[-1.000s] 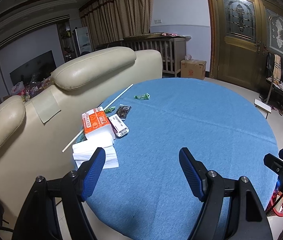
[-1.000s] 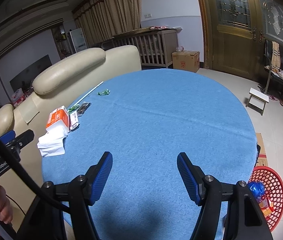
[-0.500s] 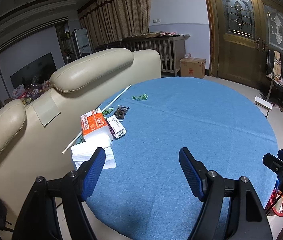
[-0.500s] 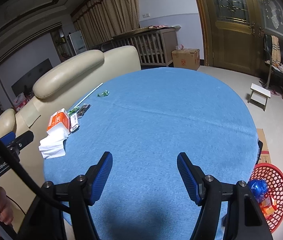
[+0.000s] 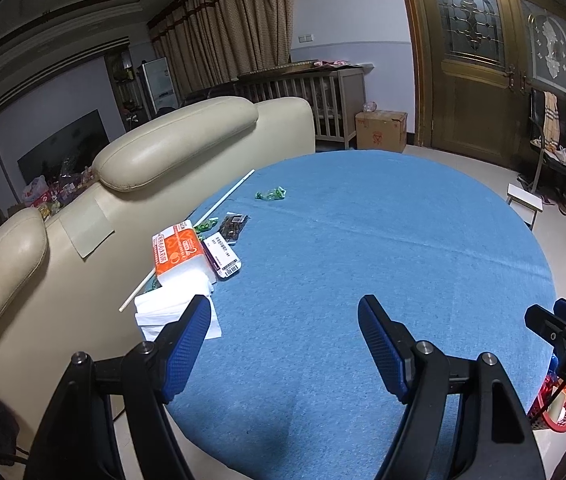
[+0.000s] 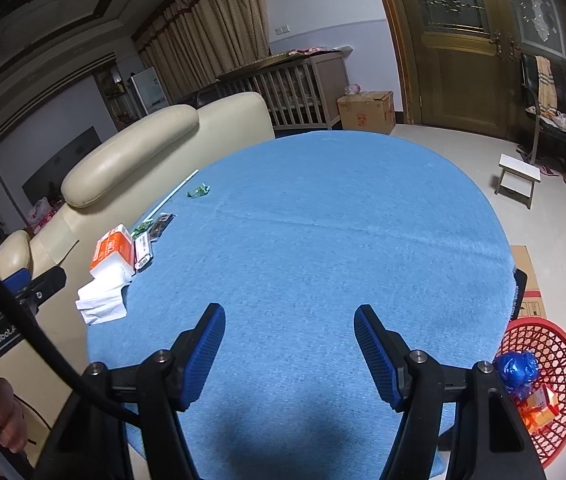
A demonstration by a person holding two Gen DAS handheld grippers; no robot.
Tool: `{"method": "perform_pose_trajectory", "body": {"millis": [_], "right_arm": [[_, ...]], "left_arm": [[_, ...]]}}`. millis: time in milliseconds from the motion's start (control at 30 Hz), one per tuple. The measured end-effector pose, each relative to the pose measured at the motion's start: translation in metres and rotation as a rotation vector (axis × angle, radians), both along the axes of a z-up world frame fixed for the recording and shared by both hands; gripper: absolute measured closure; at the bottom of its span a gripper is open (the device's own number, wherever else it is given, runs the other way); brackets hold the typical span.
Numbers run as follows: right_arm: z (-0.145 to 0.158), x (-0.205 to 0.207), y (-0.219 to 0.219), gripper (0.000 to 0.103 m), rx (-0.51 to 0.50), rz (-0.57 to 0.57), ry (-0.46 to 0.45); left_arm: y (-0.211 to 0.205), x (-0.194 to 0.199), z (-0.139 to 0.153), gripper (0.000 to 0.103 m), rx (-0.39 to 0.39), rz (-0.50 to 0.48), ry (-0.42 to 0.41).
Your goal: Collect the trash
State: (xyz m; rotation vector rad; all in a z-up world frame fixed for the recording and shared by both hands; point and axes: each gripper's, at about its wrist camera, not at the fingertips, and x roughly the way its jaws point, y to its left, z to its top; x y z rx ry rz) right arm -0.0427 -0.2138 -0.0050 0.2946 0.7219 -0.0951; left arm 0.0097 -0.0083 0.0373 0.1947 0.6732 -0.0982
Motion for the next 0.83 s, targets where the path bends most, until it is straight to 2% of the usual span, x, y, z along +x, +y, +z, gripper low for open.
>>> {"method": "perform_pose_trajectory", "body": {"millis": [667, 767, 833], "right_arm": [[0.003, 0.012, 0.030, 0.032, -0.071, 0.021, 0.021], [0.000, 0.016, 0.032, 0.032, -0.074, 0.023, 0.027], [-0.006, 0.020, 0.032, 0.032, -0.077, 0.026, 0.037]], "left_arm": [[0.026, 0.006, -0.006, 0.026, -0.056, -0.001, -0.002], [0.031, 0.007, -0.011, 0.026, -0.036, 0.023, -0.034], [0.034, 0.017, -0.022, 0.026, -0.058, 0.035, -0.003]]}}
